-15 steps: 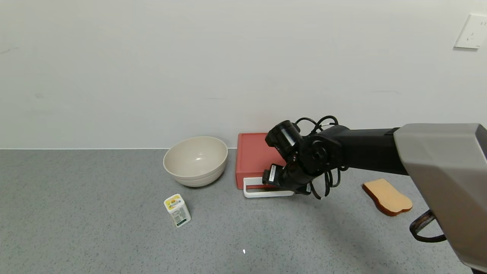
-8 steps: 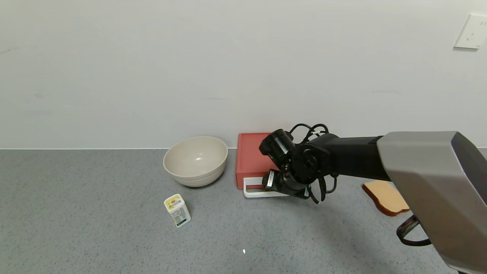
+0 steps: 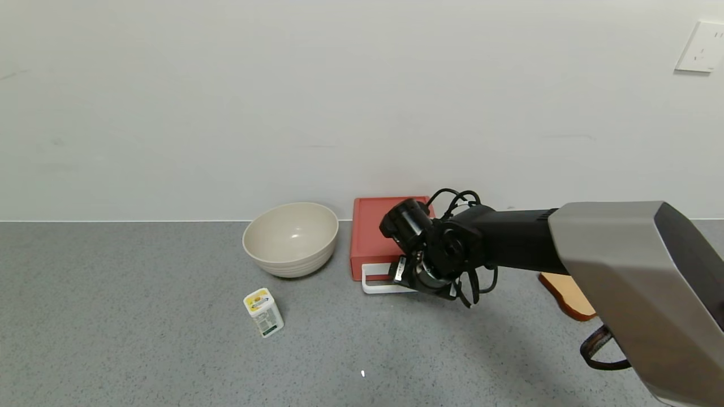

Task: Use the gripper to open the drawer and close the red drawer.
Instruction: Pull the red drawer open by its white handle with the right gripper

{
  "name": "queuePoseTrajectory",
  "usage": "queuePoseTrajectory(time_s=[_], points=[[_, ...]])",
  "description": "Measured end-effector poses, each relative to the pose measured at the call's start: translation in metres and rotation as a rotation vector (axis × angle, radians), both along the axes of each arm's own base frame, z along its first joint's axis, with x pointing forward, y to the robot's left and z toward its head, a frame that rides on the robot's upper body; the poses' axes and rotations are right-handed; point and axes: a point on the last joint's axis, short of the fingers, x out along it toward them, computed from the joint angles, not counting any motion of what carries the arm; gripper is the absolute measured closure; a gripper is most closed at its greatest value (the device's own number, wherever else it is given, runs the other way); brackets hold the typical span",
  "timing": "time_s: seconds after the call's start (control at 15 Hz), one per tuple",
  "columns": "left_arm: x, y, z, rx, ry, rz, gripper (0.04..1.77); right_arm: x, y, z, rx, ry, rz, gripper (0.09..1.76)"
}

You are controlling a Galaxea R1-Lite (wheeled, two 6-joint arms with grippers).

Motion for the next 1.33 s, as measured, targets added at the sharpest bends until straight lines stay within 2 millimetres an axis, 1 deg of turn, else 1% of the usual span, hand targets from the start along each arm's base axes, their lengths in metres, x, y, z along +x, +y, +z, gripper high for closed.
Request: queuePoseTrajectory(time_s=[0.67, 0.87, 1.33], points=[[0.0, 0.0, 0.0, 0.0, 0.001, 0.0, 0.09, -0.001, 0.0, -0.006, -0.01, 0.034, 0.007, 0.14], [0.0, 0.0, 0.0, 0.0, 0.0, 0.0, 0.09, -0.006, -0.001, -0.005, 0.018, 0.097, 0.046, 0.14], [0.0, 0.0, 0.0, 0.0, 0.001, -0.001, 0.09, -0.015, -0.002, -0.003, -0.003, 0.167, 0.069, 0.14]])
